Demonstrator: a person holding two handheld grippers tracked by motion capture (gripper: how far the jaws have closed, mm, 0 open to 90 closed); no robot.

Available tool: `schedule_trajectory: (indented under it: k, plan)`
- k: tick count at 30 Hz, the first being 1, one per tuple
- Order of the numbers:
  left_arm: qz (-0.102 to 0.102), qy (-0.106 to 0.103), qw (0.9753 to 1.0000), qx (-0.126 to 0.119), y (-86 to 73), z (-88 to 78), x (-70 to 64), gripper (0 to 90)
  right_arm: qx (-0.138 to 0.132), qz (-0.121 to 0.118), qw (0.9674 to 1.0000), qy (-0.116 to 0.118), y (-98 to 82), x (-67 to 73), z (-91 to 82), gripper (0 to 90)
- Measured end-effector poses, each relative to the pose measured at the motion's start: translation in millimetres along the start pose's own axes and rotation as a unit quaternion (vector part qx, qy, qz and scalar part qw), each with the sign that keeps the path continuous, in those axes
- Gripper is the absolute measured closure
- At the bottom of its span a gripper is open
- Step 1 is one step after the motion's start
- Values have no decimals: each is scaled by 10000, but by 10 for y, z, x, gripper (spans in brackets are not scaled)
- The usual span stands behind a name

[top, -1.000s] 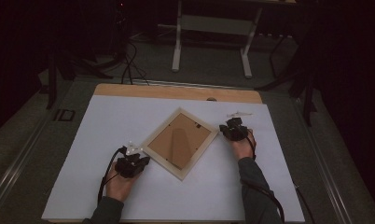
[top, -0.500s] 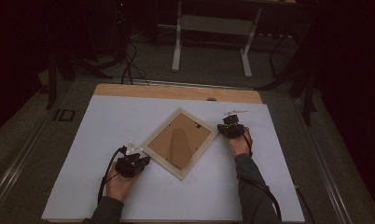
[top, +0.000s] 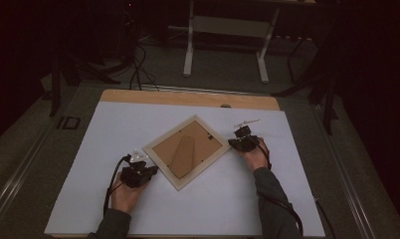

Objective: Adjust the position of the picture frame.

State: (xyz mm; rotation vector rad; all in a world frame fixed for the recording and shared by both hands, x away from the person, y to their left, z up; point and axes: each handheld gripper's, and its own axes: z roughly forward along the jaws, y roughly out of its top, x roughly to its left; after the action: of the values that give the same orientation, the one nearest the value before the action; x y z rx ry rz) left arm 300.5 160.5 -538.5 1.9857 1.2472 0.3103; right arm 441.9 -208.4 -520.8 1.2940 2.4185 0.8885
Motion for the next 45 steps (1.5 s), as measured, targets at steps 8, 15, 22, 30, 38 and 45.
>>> schedule_trajectory:
  k: [8,15,22,30,38,45]
  plan:
    - [-33,48,10000,-33,4,4,22,900,-90,95,9999,-77,129,52,49,897]
    - [-234,68,9997,-64,-5,-14,98,900,38,54,10000,-39,113,110,96,897]
    - [-293,30,9995,-61,-5,-14,112,900,114,-207,9997,-73,20,202,10,897]
    - [-393,-42,9992,-75,2,-4,135,900,46,-27,10000,17,-121,223,-81,898]
    - [-441,-8,9990,-16,29,8,122,900,45,-26,10000,50,-259,260,-185,898]
    - [-297,122,9994,120,84,28,85,900,-22,40,10000,55,-345,274,-238,898]
